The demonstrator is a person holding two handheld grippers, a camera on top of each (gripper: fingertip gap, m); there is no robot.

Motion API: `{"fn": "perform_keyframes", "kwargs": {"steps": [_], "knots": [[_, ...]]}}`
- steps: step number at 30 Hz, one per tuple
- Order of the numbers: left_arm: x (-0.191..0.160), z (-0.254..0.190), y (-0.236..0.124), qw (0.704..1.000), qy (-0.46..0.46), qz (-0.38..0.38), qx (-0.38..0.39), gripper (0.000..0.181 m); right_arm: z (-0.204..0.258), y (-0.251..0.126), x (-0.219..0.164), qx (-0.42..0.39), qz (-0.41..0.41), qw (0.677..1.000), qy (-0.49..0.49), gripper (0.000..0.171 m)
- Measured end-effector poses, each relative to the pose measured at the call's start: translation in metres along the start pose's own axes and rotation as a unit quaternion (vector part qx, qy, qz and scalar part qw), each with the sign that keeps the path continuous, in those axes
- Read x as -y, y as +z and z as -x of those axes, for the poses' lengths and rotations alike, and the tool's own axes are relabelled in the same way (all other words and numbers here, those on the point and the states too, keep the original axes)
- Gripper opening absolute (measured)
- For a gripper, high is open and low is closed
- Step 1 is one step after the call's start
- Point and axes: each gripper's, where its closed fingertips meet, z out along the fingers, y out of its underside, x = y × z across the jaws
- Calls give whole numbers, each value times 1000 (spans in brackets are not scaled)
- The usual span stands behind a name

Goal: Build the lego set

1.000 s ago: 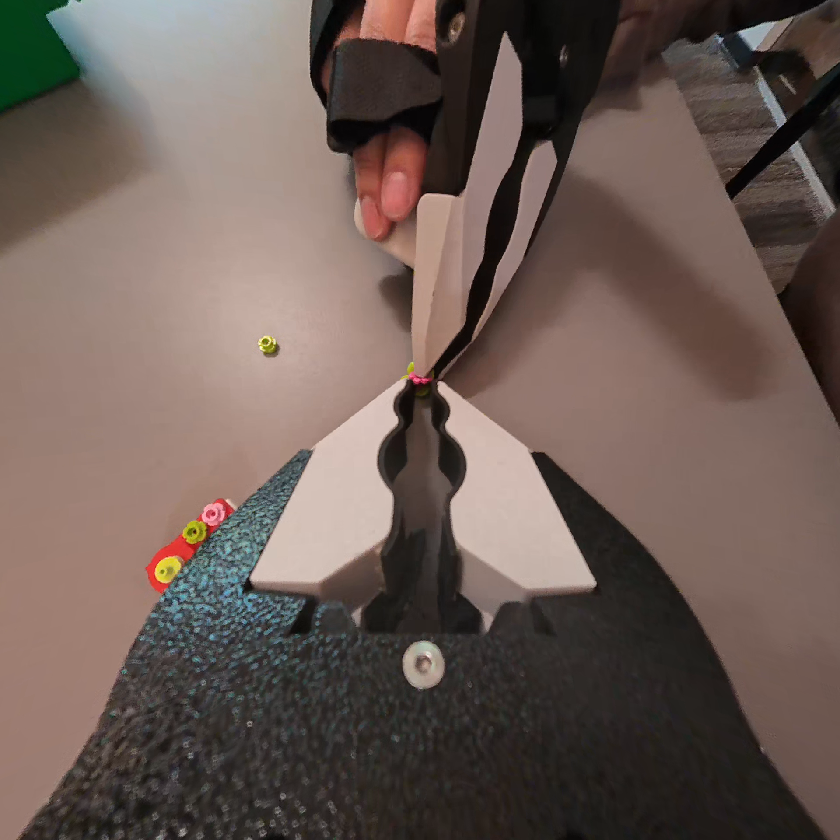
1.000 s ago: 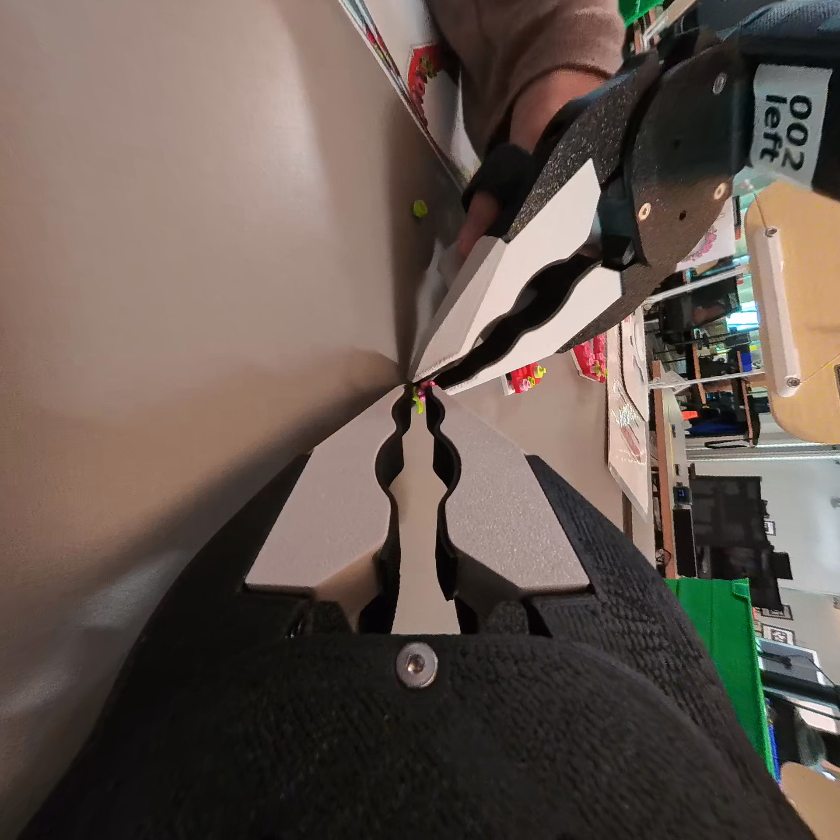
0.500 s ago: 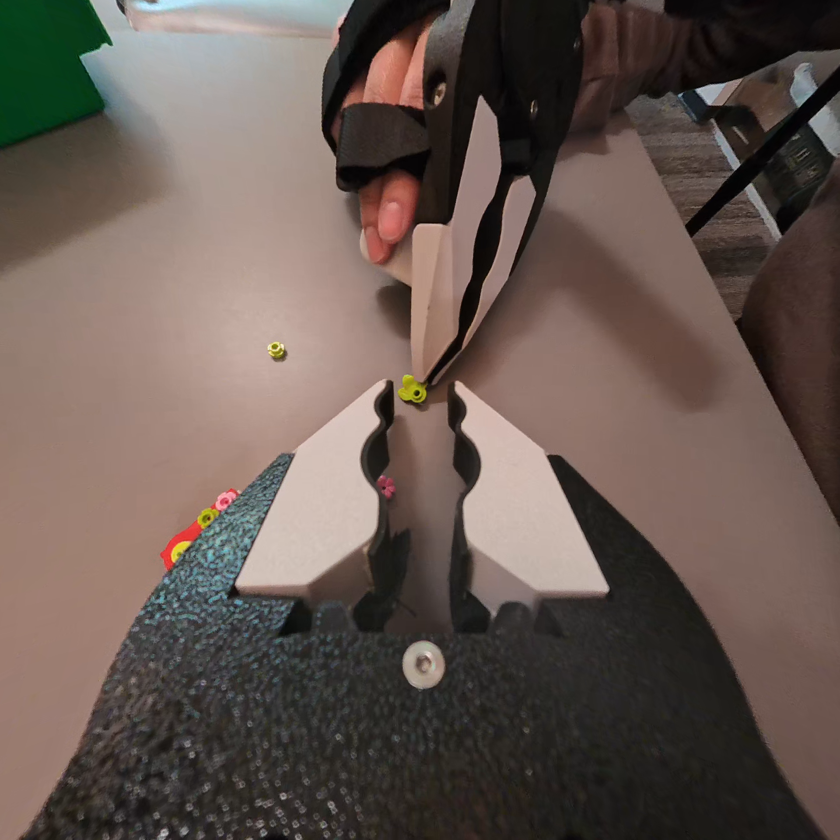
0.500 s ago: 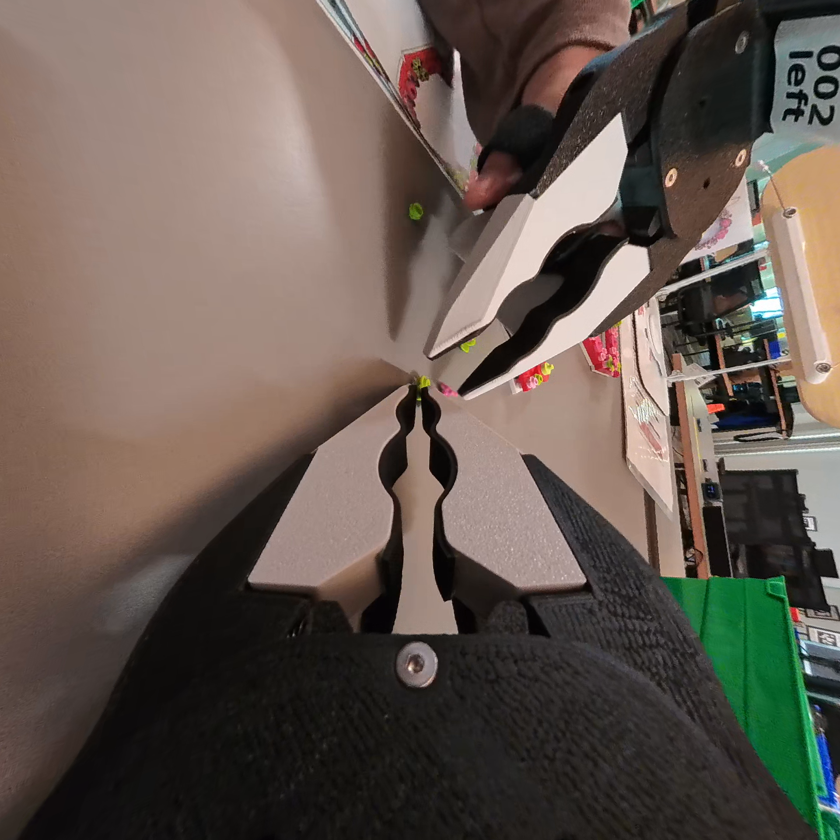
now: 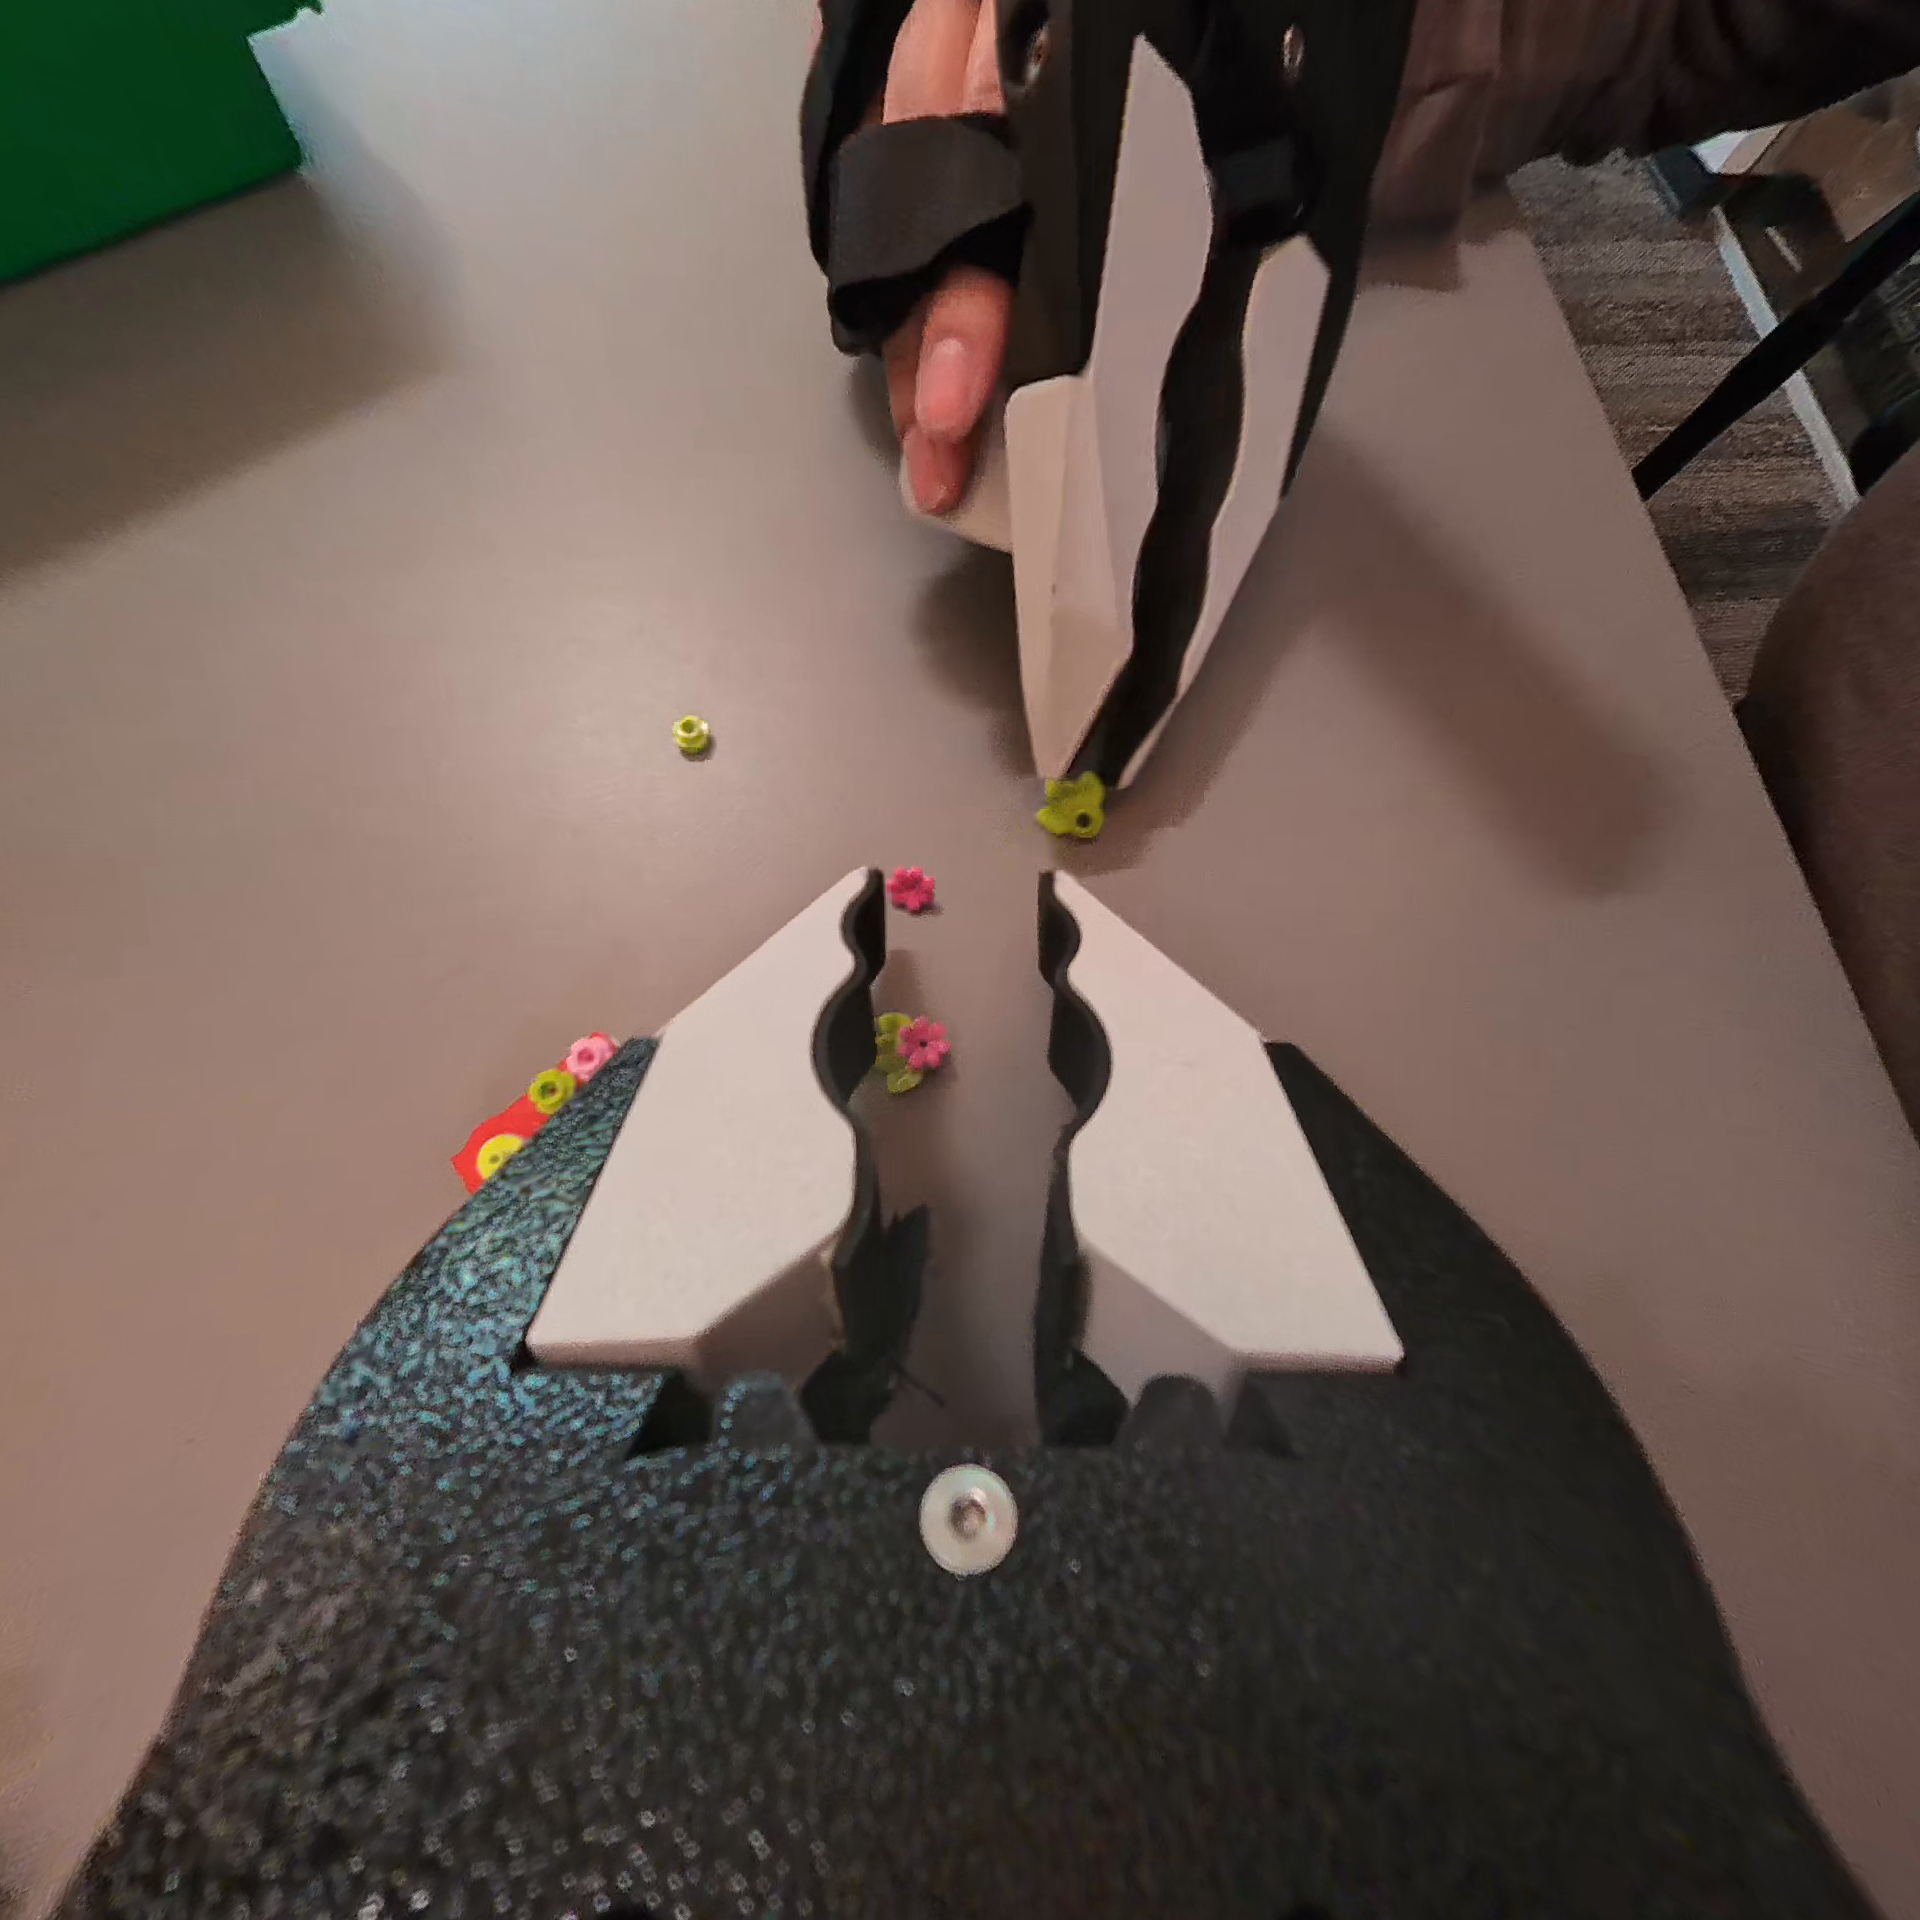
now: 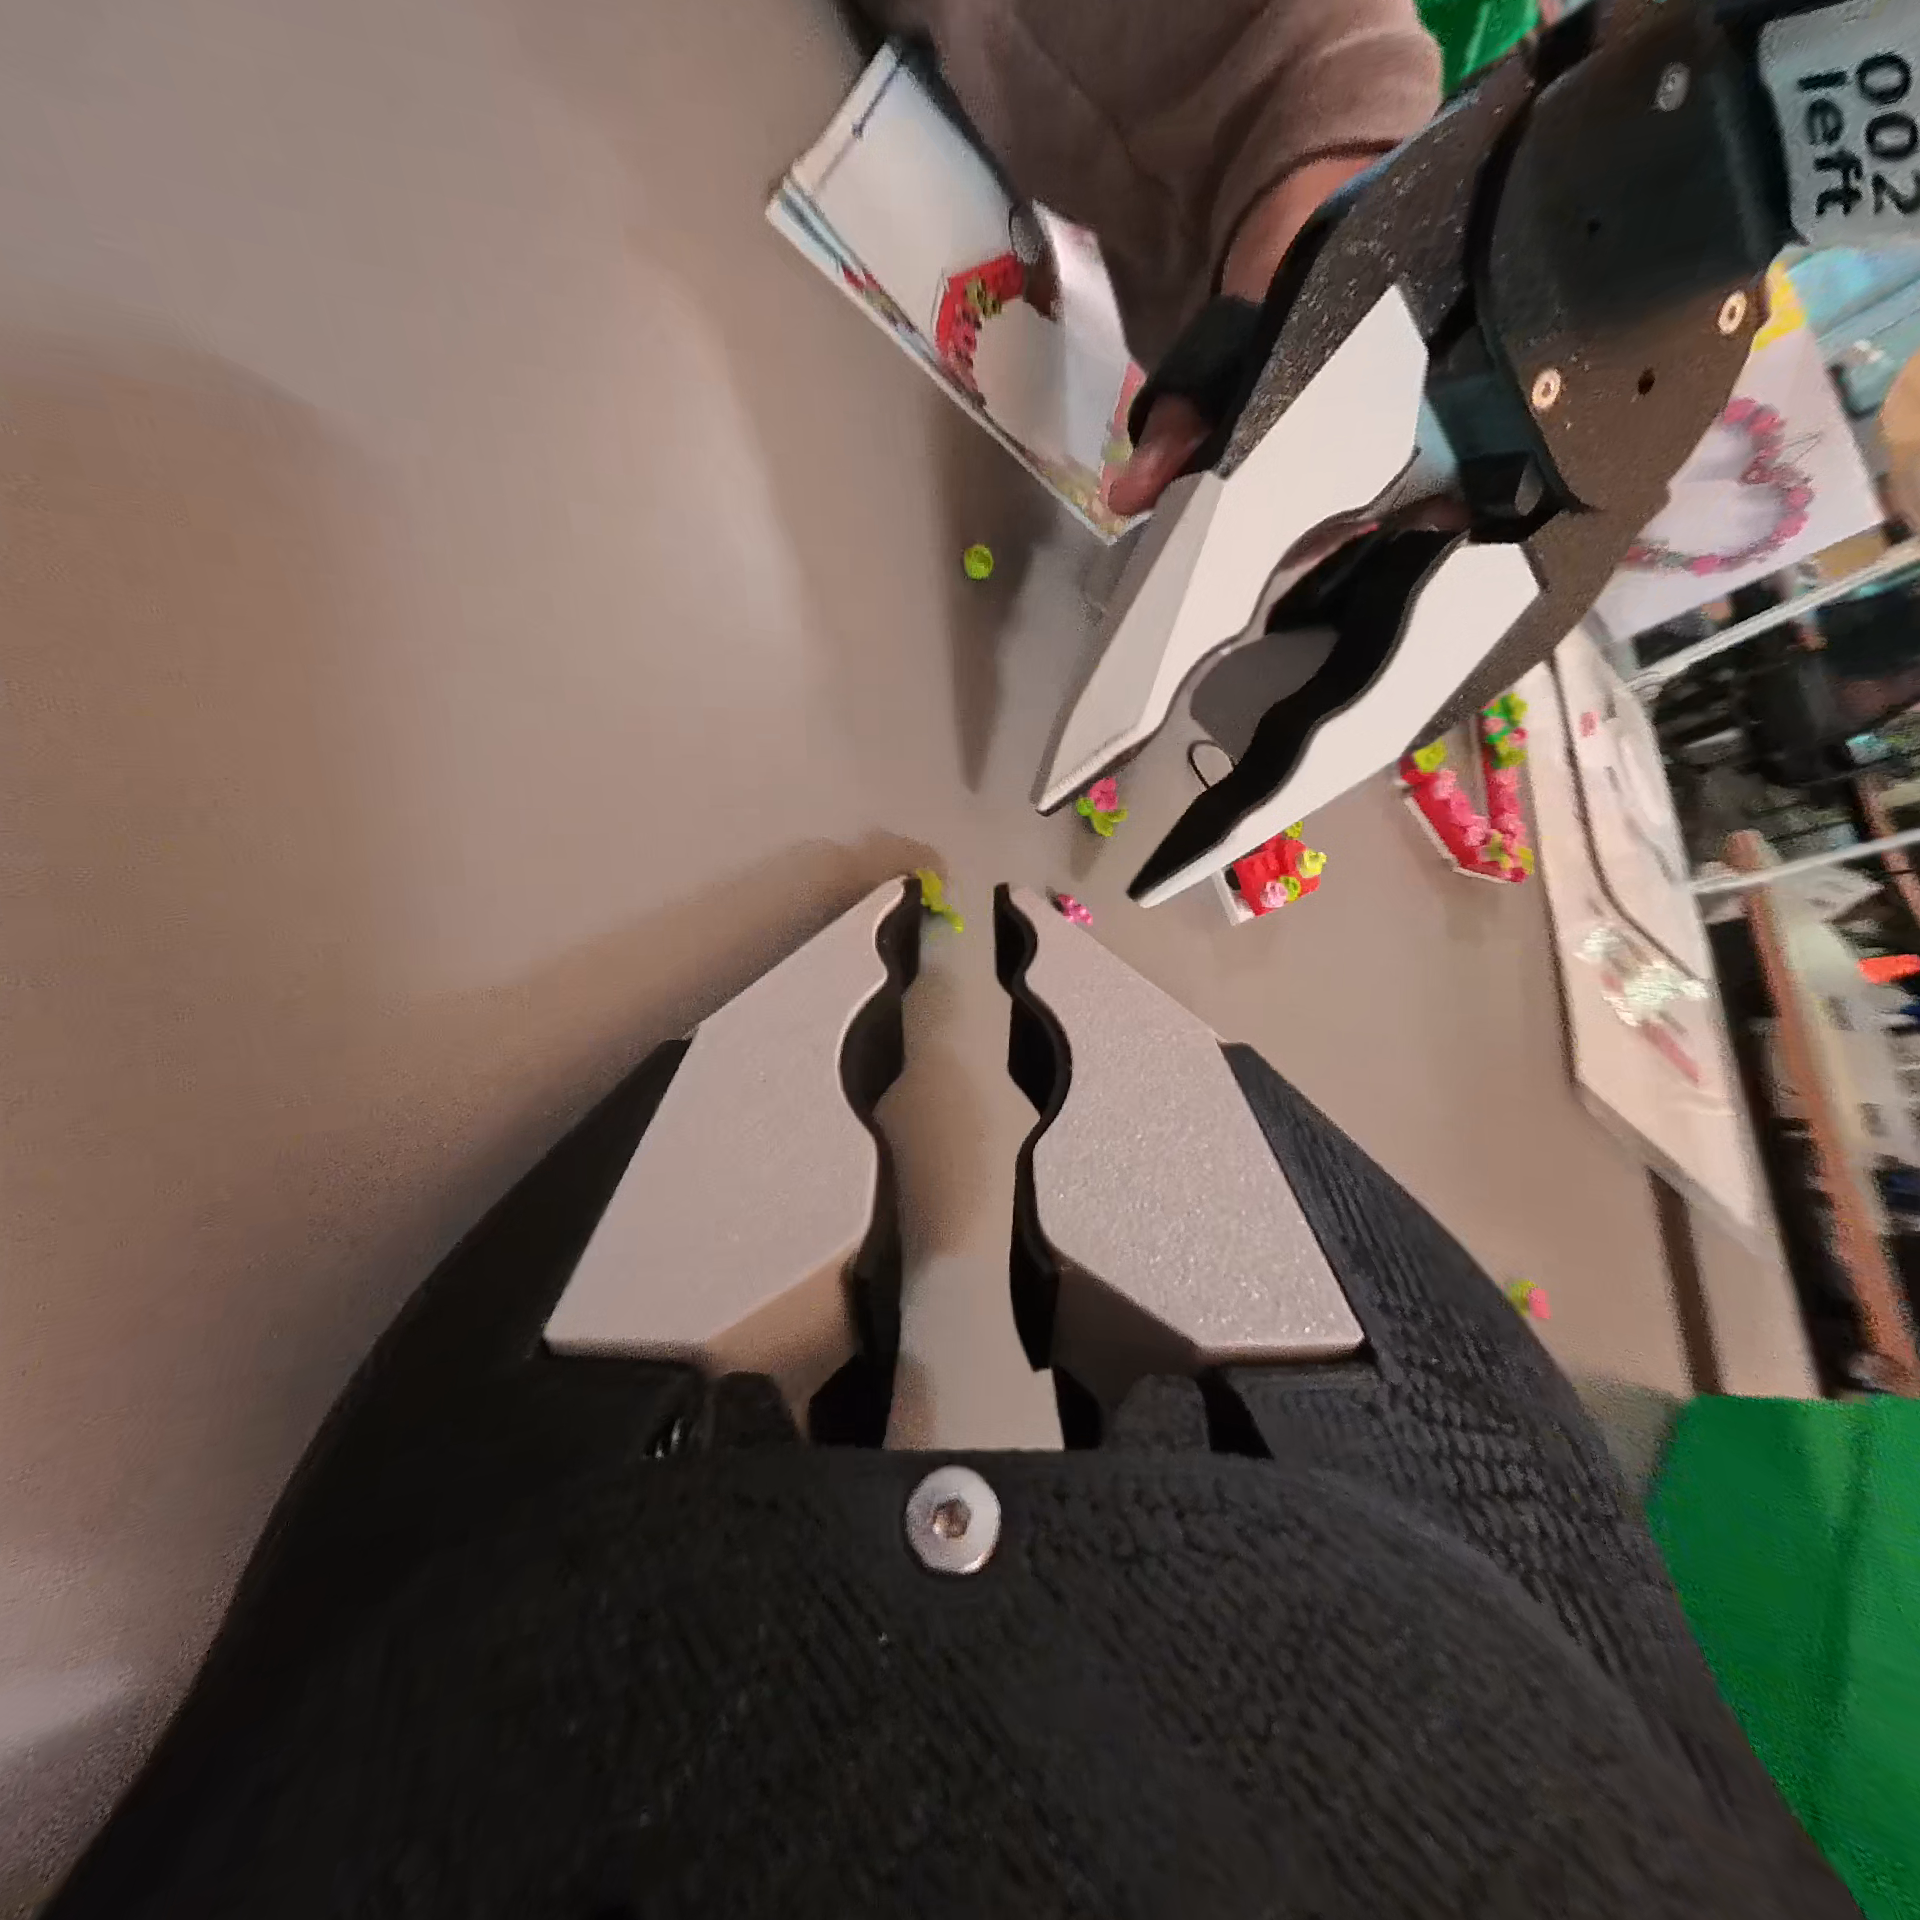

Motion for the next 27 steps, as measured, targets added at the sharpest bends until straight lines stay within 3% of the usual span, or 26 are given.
{"fn": "perform_keyframes", "kwargs": {"steps": [7,17,27], "knots": [[-2,2,3,1000,-18,3,-1,30,-4,-4,-2,21,-22,997,67,23],[-6,8,9,1000,-16,11,18,10,-7,-3,-5,14,-10,997,74,22],[-8,7,15,999,11,26,33,5,5,-5,-5,95,1,980,174,23]]}}
